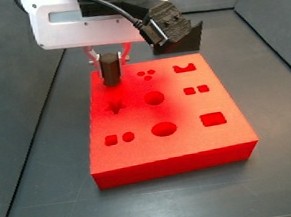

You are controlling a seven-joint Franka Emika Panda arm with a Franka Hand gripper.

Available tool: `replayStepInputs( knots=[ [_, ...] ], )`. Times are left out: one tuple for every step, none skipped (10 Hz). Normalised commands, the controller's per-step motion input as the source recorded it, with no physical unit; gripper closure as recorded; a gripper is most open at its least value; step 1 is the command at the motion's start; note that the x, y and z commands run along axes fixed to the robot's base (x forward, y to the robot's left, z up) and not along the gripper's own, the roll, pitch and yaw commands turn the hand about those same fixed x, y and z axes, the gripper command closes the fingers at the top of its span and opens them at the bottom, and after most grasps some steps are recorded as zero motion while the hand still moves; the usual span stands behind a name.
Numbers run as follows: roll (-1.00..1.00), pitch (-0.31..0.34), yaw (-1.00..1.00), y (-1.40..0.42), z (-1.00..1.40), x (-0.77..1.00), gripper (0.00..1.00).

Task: Insert the hexagon object.

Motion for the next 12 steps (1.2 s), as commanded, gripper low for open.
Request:
replayStepInputs(
  knots=[
    [-0.07, 0.066, 0.0, 0.0, -0.65, 0.0, 1.0],
    [-0.16, 0.0, -0.13, 0.0, -0.85, 0.0, 1.0],
    [-0.15, 0.0, -0.12, 0.0, -0.88, 0.0, 1.0],
    [-0.17, 0.034, -0.05, 0.09, -0.82, -0.06, 1.0],
    [-0.19, 0.057, 0.0, 0.12, -0.51, 0.0, 1.0],
    [-0.05, 0.011, 0.0, 0.02, -0.04, 0.0, 1.0],
    [0.0, 0.004, 0.0, 0.0, -0.02, 0.0, 1.0],
    [-0.24, 0.059, 0.0, 0.16, -0.6, 0.0, 1.0],
    [-0.15, 0.069, 0.0, 0.17, -0.81, 0.0, 1.0],
    [-0.04, 0.079, 0.0, 0.07, -0.98, 0.0, 1.0],
    [-0.09, 0.073, 0.0, 0.09, -0.68, 0.0, 1.0],
    [0.0, 0.0, 0.0, 0.0, 0.0, 0.0, 1.0]
  ],
)
